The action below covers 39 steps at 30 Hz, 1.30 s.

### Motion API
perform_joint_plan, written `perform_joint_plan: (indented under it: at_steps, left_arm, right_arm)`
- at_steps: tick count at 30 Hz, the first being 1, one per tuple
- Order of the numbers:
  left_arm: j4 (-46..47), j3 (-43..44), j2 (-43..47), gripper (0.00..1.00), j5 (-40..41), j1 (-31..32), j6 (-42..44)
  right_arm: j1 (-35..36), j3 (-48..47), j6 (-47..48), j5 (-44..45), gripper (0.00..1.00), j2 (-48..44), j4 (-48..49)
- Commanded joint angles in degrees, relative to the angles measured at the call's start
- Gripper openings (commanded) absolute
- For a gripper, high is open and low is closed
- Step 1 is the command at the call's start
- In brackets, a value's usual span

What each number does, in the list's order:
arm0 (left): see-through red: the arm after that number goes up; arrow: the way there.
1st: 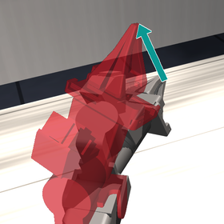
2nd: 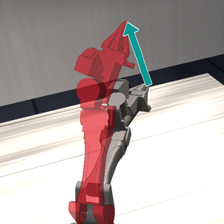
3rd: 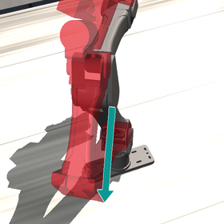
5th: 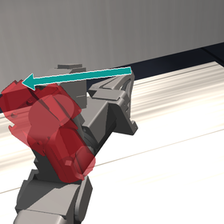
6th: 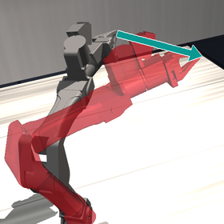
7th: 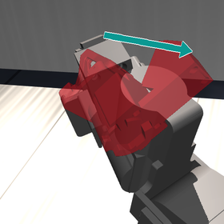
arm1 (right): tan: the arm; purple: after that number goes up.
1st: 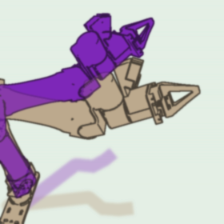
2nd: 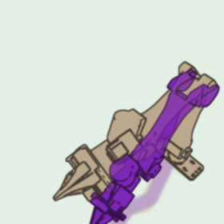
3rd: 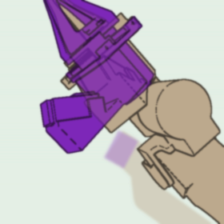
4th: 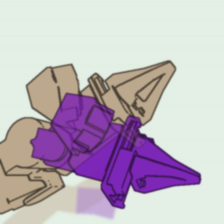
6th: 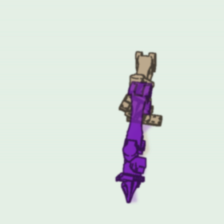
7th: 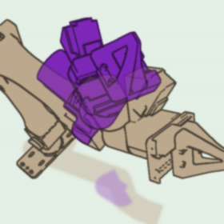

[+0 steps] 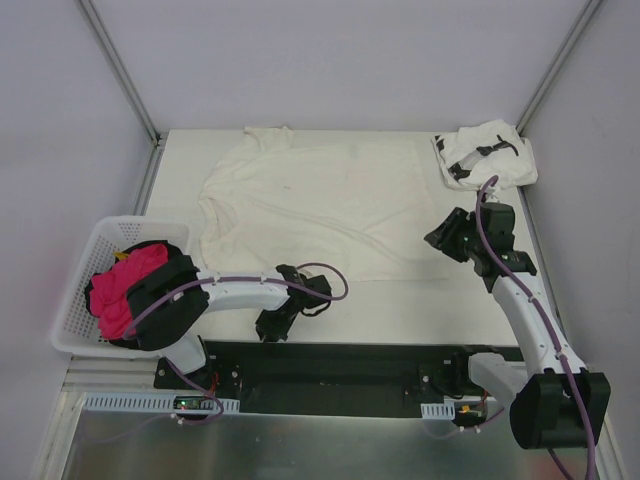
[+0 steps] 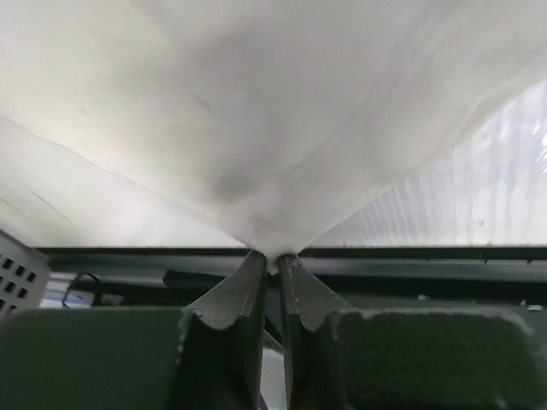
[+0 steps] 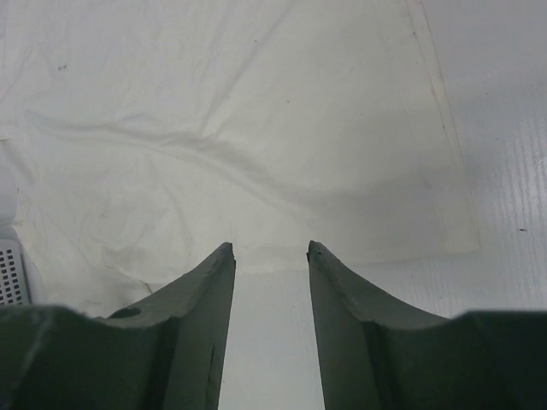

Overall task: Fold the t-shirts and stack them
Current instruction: Grap the side of the flattened tshirt closest away from the robot with both arms

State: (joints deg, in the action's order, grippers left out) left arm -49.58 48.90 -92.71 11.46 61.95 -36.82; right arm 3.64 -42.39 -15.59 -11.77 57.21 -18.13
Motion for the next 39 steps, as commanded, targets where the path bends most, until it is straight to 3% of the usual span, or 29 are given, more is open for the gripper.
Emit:
perform_joint_plan:
  at_steps: [1, 6, 18, 26, 39]
  left_arm:
    - [4.2, 4.4, -0.5, 0.07, 9.0, -0.5, 1.3]
    - [2.3, 6.5, -0.9, 0.0, 9.7, -0.5, 1.5]
    - [-0.7, 8.2, -0.7, 0.0, 12.4, -0.5, 0.4]
    - [-4.4, 11.6, 0.2, 0.0, 15.6, -0.5, 0.3]
    - [-7.7, 16.0, 0.9, 0.0, 19.0, -0.9, 1.2]
  right_arm:
    - [0.3, 0.2, 0.0, -0.9, 0.43, 0.5, 2.5]
    - [0.3, 0.6, 0.0, -1.3, 0.42, 0.9, 3.1]
    - [0.3, 1.2, 0.5, -0.7, 0.42, 2.7, 4.0]
    - [0.3, 0.7, 0.6, 3.0, 0.58, 7.8, 4.2]
    - [0.4, 1.3, 0.0, 9.4, 0.62, 11.5, 2.8]
